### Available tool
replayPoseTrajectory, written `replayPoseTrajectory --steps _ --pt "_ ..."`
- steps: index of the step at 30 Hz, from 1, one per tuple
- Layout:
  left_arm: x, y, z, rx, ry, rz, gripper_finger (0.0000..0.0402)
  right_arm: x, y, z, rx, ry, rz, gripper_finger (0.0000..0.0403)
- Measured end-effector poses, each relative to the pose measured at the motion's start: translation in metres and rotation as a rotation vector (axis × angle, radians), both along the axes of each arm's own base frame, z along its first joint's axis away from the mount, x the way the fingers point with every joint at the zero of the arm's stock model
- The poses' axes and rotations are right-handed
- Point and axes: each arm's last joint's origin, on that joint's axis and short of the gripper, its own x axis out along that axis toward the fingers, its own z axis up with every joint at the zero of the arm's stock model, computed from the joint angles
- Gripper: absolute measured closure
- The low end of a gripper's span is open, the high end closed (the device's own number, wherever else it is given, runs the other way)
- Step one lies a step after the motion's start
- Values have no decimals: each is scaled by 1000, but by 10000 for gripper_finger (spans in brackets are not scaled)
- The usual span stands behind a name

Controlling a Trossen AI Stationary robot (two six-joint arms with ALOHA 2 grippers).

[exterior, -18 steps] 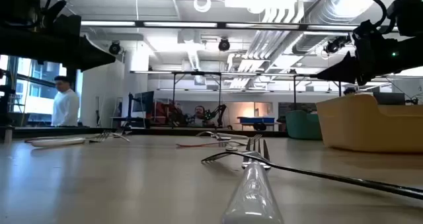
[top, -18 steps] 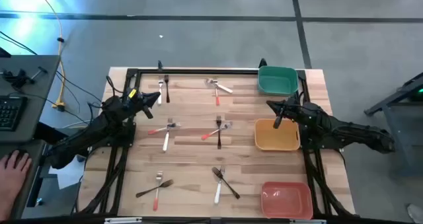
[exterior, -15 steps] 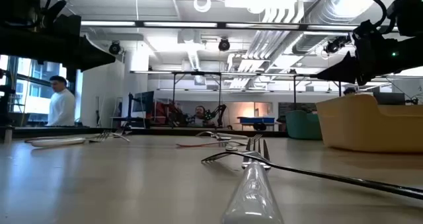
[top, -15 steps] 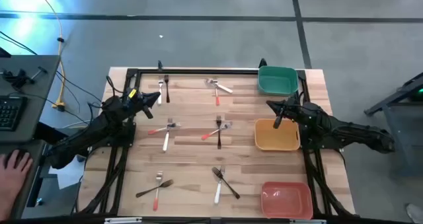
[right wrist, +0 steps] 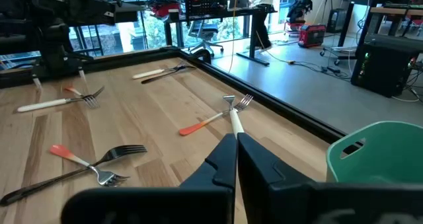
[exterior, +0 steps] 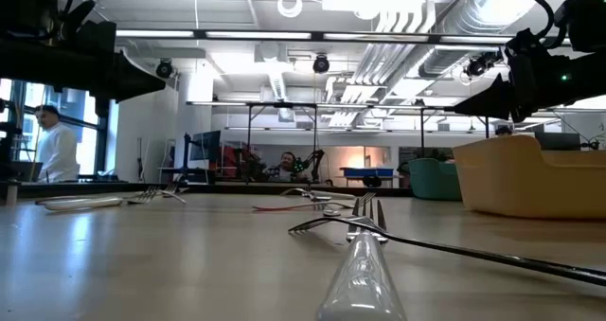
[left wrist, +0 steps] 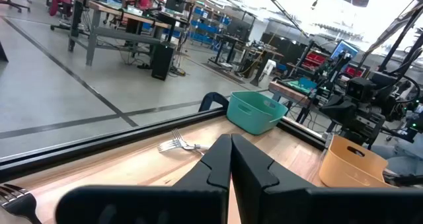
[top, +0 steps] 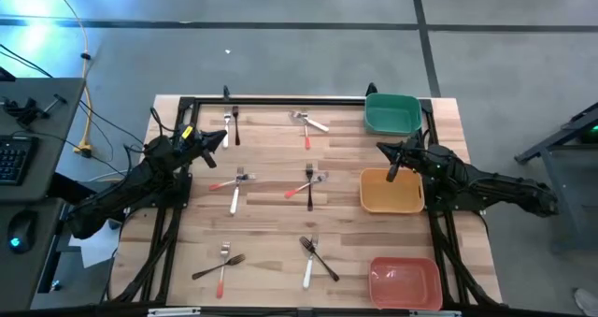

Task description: Sort silverware by color (type)

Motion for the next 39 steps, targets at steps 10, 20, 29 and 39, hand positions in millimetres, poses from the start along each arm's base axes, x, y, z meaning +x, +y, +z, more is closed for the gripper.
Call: replayPoseTrajectory --steps 10,20,29,39 --pt "0 0 0 0 0 0 401 0 0 0 0 0 0 403" --pt "0 0 0 0 0 0 401 0 0 0 0 0 0 403" --pt "0 0 0 0 0 0 401 0 0 0 0 0 0 403" --pt "0 0 0 0 -1 0 401 1 1 2 12 -33 26 403"
